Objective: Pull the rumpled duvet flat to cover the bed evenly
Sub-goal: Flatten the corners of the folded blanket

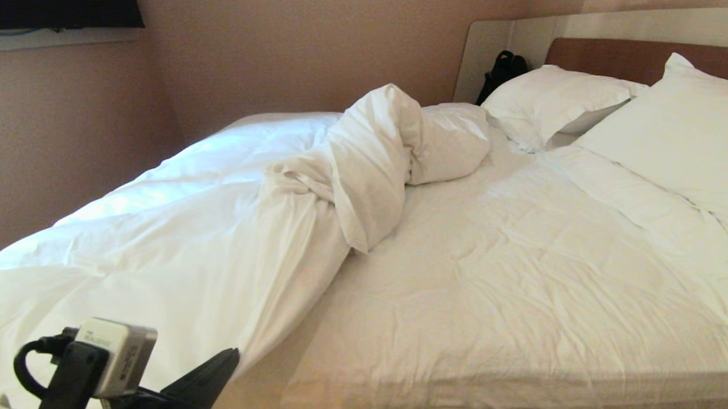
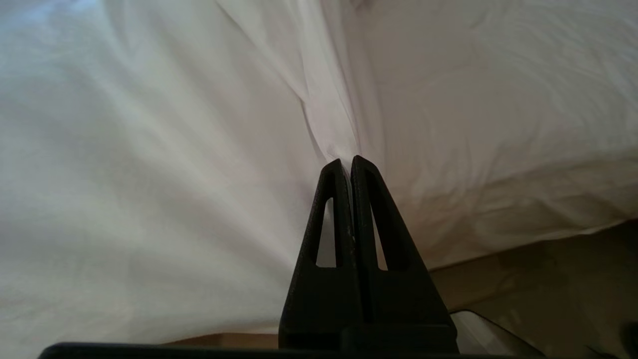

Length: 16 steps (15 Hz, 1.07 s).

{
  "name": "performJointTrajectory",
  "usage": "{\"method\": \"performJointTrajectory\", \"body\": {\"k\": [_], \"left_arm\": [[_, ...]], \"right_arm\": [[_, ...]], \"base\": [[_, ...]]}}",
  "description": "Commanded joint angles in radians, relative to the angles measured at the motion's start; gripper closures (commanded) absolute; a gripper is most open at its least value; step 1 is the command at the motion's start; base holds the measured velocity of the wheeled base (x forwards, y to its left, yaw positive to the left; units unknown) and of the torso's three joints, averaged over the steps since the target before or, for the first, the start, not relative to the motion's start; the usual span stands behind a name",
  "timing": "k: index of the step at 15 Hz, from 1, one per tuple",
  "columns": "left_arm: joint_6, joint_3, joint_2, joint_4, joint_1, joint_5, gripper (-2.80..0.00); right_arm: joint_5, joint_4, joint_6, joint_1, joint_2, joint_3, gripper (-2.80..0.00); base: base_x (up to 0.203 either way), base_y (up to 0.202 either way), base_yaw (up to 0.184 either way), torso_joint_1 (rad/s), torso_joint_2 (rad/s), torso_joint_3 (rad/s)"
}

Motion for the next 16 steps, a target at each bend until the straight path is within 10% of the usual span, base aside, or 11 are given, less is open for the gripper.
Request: {"method": "performJointTrajectory", "body": {"k": [1,16], "left_arm": [[-0.003,0.0,-0.023,0.004,-0.029,0.003,0.0],[0.001,0.006,-0.304,0.323,-0.096,-0.067,0.0]], "right_arm": [[0.0,0.0,0.0,0.0,0.001,0.0,0.0],[0.0,0.0,0.0,0.0,0.001,0.0,0.0]], "base": [[0.0,0.0,0.0,0.0,0.0,0.0],[0.0,0.0,0.0,0.0,0.0,0.0]]}}
